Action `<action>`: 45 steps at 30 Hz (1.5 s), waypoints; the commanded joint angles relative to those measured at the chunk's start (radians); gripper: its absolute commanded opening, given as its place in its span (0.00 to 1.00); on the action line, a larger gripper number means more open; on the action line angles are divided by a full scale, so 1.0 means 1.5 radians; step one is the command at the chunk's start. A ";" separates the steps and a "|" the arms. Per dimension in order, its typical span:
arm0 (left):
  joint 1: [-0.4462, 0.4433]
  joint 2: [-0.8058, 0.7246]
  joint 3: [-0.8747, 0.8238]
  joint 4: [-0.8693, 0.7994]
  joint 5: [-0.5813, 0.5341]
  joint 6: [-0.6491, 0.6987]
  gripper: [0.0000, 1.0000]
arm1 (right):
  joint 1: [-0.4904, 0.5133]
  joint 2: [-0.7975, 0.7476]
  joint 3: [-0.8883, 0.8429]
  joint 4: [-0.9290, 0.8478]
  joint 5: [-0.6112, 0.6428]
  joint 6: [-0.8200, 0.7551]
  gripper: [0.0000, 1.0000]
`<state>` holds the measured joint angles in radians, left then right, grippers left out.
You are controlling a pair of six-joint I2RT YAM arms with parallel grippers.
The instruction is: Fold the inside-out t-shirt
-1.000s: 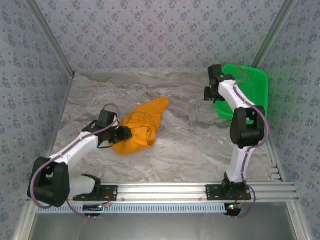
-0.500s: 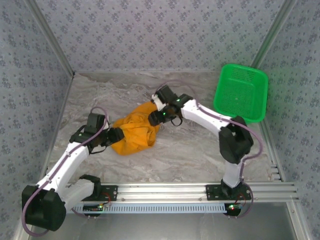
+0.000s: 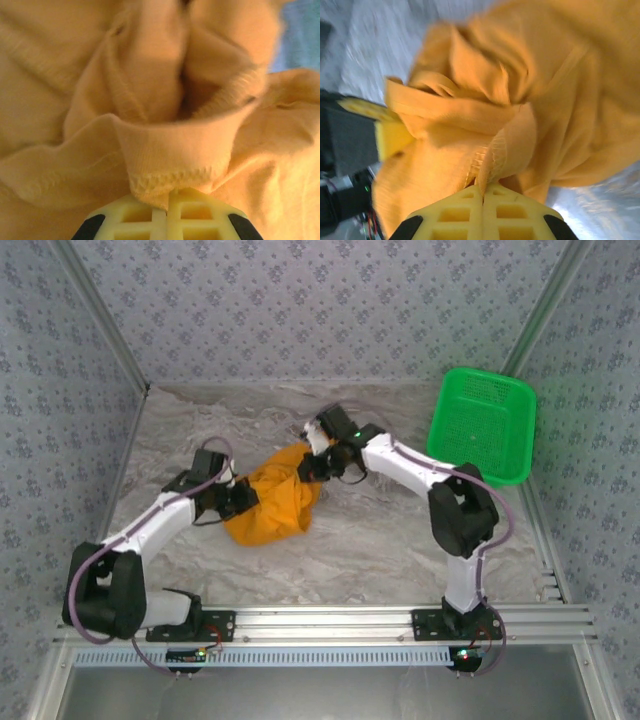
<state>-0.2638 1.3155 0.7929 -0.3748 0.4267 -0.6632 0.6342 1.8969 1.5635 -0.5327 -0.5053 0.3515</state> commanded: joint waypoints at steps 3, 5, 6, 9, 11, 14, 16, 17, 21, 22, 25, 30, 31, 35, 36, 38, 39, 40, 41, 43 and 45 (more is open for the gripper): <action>0.001 0.017 0.292 -0.055 0.032 0.116 0.00 | -0.027 -0.136 0.201 -0.038 0.178 -0.051 0.00; 0.005 0.011 0.378 -0.086 0.008 0.152 0.00 | -0.013 -0.165 0.252 -0.043 0.224 -0.075 0.00; 0.006 0.002 0.394 -0.085 -0.007 0.162 0.00 | -0.001 -0.188 0.259 -0.043 0.237 -0.094 0.00; 0.007 -0.047 0.355 -0.044 -0.063 0.174 0.11 | 0.048 -0.260 0.188 -0.034 0.299 -0.137 0.00; 0.007 -0.078 0.263 -0.005 -0.077 0.149 0.26 | 0.078 -0.306 0.071 -0.002 0.329 -0.135 0.00; 0.006 -0.092 0.100 0.055 -0.054 0.091 0.46 | 0.110 -0.356 -0.168 0.084 0.312 -0.087 0.27; 0.006 -0.088 0.008 0.078 -0.045 0.060 0.49 | 0.120 -0.356 -0.279 0.093 0.283 -0.042 0.35; 0.006 -0.088 -0.027 0.081 -0.033 0.052 0.52 | 0.123 -0.362 -0.317 0.089 0.267 -0.029 0.36; -0.008 -0.116 -0.085 0.039 -0.008 0.060 0.56 | 0.099 -0.408 -0.381 0.048 0.255 -0.008 0.51; -0.018 -0.128 -0.088 0.023 -0.013 0.068 0.57 | 0.085 -0.414 -0.378 0.031 0.257 -0.015 0.53; -0.053 -0.154 -0.066 -0.033 -0.041 0.090 0.58 | 0.047 -0.397 -0.350 -0.004 0.265 -0.036 0.58; -0.131 -0.136 -0.045 0.022 -0.061 0.065 0.59 | -0.024 -0.317 -0.330 0.014 0.231 -0.006 0.62; -0.145 -0.120 -0.040 0.038 -0.066 0.055 0.60 | -0.027 -0.301 -0.335 0.030 0.215 -0.012 0.63; -0.181 -0.035 -0.003 0.058 -0.122 0.044 0.66 | -0.017 -0.224 -0.354 0.091 0.160 -0.021 0.63; -0.183 -0.014 0.001 0.069 -0.131 0.042 0.66 | -0.013 -0.213 -0.354 0.097 0.156 -0.021 0.63; -0.183 0.037 0.016 0.074 -0.168 0.029 0.65 | 0.003 -0.189 -0.355 0.107 0.158 -0.026 0.61; -0.183 0.061 0.028 0.069 -0.180 0.029 0.61 | 0.009 -0.184 -0.355 0.110 0.165 -0.024 0.57; -0.183 0.078 0.036 0.063 -0.183 0.032 0.56 | 0.011 -0.182 -0.357 0.113 0.164 -0.023 0.45; -0.182 0.096 0.043 0.054 -0.189 0.032 0.43 | 0.010 -0.181 -0.358 0.116 0.165 -0.020 0.30; -0.177 0.113 0.046 0.052 -0.186 0.046 0.19 | 0.001 -0.194 -0.358 0.113 0.190 -0.010 0.03; -0.153 0.099 0.059 0.034 -0.158 0.074 0.00 | -0.022 -0.225 -0.341 0.094 0.212 -0.006 0.00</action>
<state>-0.5285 1.4879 0.8280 -0.2947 0.1864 -0.5964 0.6411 1.6249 1.0271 -0.3855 -0.2283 0.3332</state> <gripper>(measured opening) 0.065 0.054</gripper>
